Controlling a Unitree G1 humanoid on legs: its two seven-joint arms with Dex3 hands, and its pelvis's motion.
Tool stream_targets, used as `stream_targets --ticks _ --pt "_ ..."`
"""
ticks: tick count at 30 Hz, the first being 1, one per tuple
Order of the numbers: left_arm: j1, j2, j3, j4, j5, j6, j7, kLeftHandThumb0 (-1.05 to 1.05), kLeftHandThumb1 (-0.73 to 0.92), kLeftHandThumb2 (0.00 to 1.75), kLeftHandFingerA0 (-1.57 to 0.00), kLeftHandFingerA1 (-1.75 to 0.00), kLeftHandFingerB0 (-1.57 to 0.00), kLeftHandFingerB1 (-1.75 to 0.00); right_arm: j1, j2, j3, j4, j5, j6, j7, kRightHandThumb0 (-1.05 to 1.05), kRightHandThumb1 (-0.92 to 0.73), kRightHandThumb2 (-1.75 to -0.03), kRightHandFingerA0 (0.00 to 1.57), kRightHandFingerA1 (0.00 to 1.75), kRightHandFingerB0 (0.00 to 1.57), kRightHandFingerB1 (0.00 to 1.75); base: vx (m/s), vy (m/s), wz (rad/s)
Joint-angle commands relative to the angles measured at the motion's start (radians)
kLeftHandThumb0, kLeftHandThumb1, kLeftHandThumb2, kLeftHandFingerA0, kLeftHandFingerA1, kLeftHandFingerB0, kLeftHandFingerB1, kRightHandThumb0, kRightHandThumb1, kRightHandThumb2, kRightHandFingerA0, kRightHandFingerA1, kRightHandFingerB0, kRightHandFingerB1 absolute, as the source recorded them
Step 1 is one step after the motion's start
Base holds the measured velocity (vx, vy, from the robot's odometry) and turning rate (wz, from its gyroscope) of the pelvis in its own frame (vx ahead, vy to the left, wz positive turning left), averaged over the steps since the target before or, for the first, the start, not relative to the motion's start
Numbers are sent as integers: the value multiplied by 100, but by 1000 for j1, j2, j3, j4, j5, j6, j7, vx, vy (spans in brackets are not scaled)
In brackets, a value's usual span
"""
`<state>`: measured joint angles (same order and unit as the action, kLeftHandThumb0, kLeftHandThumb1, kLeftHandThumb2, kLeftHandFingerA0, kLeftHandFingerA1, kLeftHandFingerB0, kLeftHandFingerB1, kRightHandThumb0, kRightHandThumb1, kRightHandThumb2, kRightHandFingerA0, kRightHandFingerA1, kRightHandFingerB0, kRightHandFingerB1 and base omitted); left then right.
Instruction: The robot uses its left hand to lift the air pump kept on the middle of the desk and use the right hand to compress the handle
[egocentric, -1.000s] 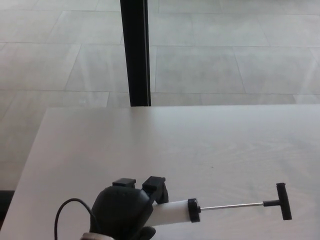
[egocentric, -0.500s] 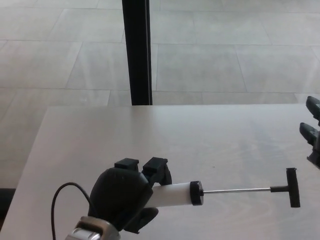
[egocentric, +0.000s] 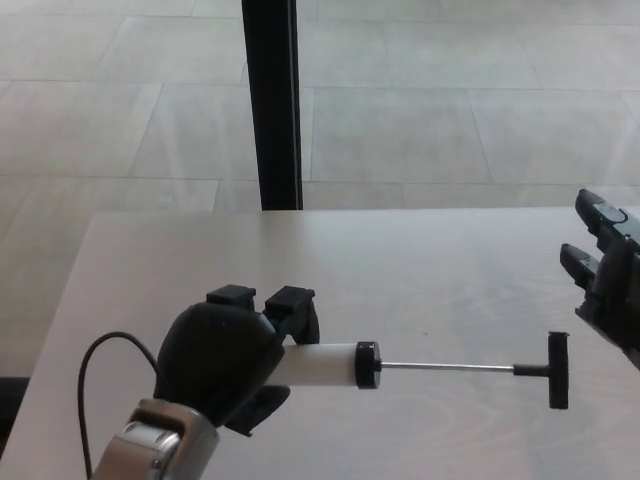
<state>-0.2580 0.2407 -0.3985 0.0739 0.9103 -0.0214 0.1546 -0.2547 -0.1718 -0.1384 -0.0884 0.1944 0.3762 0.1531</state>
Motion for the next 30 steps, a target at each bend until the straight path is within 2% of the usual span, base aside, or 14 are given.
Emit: stream_targets --ticks 1,9,14,23,24,25,26,27,30 --pt "-22 22 26 -2 -30 -6 -7 -3 49 120 -87 -175 -72 -161 17 24 2 -43 2 68 -41 -103 -92 -131 0 16 0 3 0 0 0" --pt "-39 8 67 12 -73 0 3 -1 49 118 -94 -175 -74 -165 47 43 -16 -92 26 113 -50 -105 -92 -131 0 12 0 0 0 0 0" --pt "-49 -10 71 19 -74 9 5 -1 52 115 -93 -175 -73 -165 39 72 -18 -114 38 131 -63 -102 -92 -130 0 11 0 2 0 0 0" --pt "-44 -5 50 49 -48 8 29 -1 46 126 -96 -175 -75 -159 6 91 5 -139 24 176 -89 -103 -92 -132 0 7 0 0 0 0 0" --pt "-45 -7 54 51 -55 11 25 -2 47 121 -127 -149 -103 -132 3 99 8 -137 24 175 -93 -102 -92 -131 0 7 0 1 0 0 0" --pt "-44 -11 55 47 -54 26 15 -3 47 121 -128 -150 -103 -132 -1 117 5 -138 36 181 -99 -103 -92 -131 0 7 0 1 0 0 0" --pt "-44 -11 55 48 -54 26 15 -3 47 121 -128 -150 -103 -132 -1 118 4 -139 35 183 -99 -103 -92 -131 0 7 0 1 0 0 0" --pt "-42 -7 49 49 -42 22 24 -1 46 124 -94 -175 -74 -164 -4 119 16 -134 29 172 -92 -99 -92 -131 0 11 0 4 0 0 0" --pt "-42 -5 41 54 -39 15 26 -2 45 125 -91 -175 -74 -161 -12 126 23 -130 30 161 -87 -102 -92 -130 0 9 0 2 0 0 0"
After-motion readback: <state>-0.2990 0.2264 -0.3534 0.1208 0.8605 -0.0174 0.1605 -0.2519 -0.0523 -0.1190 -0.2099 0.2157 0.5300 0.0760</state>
